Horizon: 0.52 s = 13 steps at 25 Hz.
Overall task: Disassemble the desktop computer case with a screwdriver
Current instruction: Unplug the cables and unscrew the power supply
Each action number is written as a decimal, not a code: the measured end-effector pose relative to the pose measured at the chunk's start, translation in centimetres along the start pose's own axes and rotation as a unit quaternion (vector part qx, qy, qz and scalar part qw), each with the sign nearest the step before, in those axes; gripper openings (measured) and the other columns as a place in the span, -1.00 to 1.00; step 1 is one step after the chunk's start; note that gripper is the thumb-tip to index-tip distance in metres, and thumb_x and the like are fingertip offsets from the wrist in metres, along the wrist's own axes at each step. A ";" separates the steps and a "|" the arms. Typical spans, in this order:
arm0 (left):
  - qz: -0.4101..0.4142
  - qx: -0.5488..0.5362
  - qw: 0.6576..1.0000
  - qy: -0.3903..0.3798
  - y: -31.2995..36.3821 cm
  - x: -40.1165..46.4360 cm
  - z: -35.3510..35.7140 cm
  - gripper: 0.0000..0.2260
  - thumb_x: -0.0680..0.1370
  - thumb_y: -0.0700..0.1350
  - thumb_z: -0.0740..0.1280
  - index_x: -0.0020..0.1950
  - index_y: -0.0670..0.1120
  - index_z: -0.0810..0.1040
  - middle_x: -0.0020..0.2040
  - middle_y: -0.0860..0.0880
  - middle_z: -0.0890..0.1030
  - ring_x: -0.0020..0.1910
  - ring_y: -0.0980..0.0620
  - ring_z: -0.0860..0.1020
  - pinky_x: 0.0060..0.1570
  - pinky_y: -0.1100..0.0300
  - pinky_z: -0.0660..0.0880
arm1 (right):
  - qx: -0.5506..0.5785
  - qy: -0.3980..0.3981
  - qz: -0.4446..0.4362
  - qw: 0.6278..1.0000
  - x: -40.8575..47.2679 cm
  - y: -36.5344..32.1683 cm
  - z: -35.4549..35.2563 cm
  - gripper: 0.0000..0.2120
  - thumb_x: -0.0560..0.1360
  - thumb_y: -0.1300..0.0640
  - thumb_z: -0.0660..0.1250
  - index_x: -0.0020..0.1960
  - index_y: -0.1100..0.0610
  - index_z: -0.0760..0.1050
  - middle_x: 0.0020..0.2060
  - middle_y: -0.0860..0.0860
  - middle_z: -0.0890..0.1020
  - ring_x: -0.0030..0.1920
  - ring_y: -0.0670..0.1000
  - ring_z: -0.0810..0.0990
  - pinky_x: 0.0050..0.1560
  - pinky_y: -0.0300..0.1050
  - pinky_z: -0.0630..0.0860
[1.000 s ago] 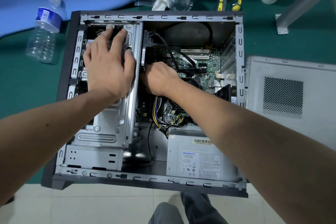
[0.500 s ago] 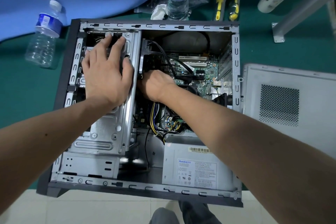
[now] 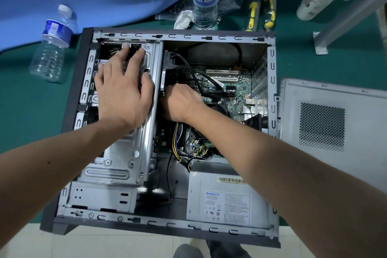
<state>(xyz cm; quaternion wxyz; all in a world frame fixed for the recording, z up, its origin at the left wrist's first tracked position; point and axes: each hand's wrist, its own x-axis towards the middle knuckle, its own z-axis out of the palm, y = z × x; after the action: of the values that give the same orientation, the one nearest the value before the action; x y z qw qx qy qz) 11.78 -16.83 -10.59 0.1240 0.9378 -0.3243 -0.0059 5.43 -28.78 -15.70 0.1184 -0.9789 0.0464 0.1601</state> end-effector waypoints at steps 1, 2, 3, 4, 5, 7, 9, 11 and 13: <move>0.000 0.001 1.000 0.000 0.0 0.0 0.0 -0.53 0.61 0.07 0.03 0.53 0.05 0.28 0.53 -0.09 0.25 0.47 -0.09 0.22 0.44 -0.18 0.13 | -0.007 -0.002 -0.009 1.000 0.0 0.0 0.0 -0.80 0.50 0.15 0.26 0.05 0.18 0.57 -0.04 0.10 0.63 -0.02 0.15 0.62 -0.21 -0.14 0.38; 0.000 0.001 1.000 -0.001 0.0 0.0 0.0 -0.53 0.61 0.07 0.03 0.53 0.05 0.28 0.53 -0.09 0.24 0.47 -0.09 0.22 0.44 -0.19 0.13 | -0.016 -0.002 -0.017 1.000 0.1 0.0 -0.1 -0.80 0.50 0.14 0.25 0.06 0.17 0.57 -0.02 0.10 0.64 -0.02 0.14 0.62 -0.21 -0.14 0.37; -0.001 0.001 1.000 -0.001 0.1 0.0 -0.1 -0.53 0.61 0.07 0.03 0.53 0.05 0.28 0.53 -0.09 0.24 0.47 -0.09 0.22 0.44 -0.19 0.13 | -0.021 -0.002 -0.023 1.000 0.1 0.1 -0.2 -0.79 0.51 0.13 0.24 0.07 0.16 0.58 -0.01 0.09 0.64 -0.01 0.14 0.62 -0.21 -0.14 0.36; -0.002 0.002 1.000 -0.001 0.1 0.0 -0.1 -0.53 0.61 0.06 0.03 0.53 0.05 0.28 0.53 -0.09 0.24 0.47 -0.09 0.22 0.44 -0.18 0.13 | -0.026 -0.001 -0.028 0.999 0.1 0.1 -0.2 -0.78 0.51 0.13 0.23 0.08 0.16 0.57 0.00 0.08 0.64 -0.01 0.14 0.62 -0.22 -0.14 0.35; -0.003 0.004 1.000 -0.002 0.1 0.0 0.0 -0.52 0.61 0.06 0.03 0.53 0.05 0.27 0.53 -0.09 0.24 0.47 -0.09 0.22 0.45 -0.18 0.13 | -0.030 0.000 -0.034 0.999 0.1 0.1 -0.3 -0.78 0.52 0.14 0.22 0.08 0.16 0.57 0.01 0.08 0.64 0.00 0.15 0.62 -0.21 -0.14 0.35; -0.003 0.006 1.000 -0.003 0.1 0.0 -0.1 -0.52 0.61 0.06 0.03 0.54 0.04 0.27 0.53 -0.09 0.24 0.47 -0.10 0.22 0.45 -0.18 0.12 | -0.041 0.004 -0.053 0.998 0.0 0.0 -0.5 -0.79 0.53 0.18 0.21 0.07 0.17 0.57 0.01 0.09 0.64 0.00 0.15 0.62 -0.21 -0.13 0.34; -0.004 0.007 1.000 -0.004 0.1 -0.1 -0.1 -0.52 0.61 0.06 0.03 0.54 0.04 0.27 0.53 -0.10 0.24 0.47 -0.10 0.22 0.45 -0.17 0.12 | -0.049 0.014 -0.066 0.997 -0.2 0.0 -0.6 -0.79 0.53 0.22 0.20 0.07 0.18 0.57 0.01 0.10 0.64 0.01 0.16 0.62 -0.19 -0.13 0.33; -0.004 0.007 1.000 -0.003 0.1 0.0 -0.1 -0.52 0.61 0.06 0.03 0.54 0.04 0.27 0.53 -0.10 0.24 0.47 -0.11 0.22 0.45 -0.16 0.12 | -0.052 0.020 -0.077 0.996 -0.3 0.1 -0.6 -0.78 0.53 0.24 0.20 0.09 0.19 0.57 0.03 0.11 0.63 0.03 0.17 0.61 -0.16 -0.11 0.35; -0.004 0.006 1.000 -0.005 0.2 0.0 -0.1 -0.52 0.61 0.07 0.03 0.54 0.04 0.27 0.53 -0.10 0.24 0.47 -0.10 0.22 0.45 -0.16 0.12 | -0.037 0.013 -0.066 0.997 -0.3 0.2 -0.4 -0.76 0.53 0.25 0.20 0.12 0.20 0.57 0.05 0.13 0.63 0.06 0.18 0.61 -0.12 -0.10 0.40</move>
<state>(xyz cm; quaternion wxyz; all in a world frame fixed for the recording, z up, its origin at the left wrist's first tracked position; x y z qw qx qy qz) 11.64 -16.92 -10.47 0.1164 0.9400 -0.3207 -0.0089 5.26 -29.01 -15.29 0.0916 -0.9855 -0.0231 0.1406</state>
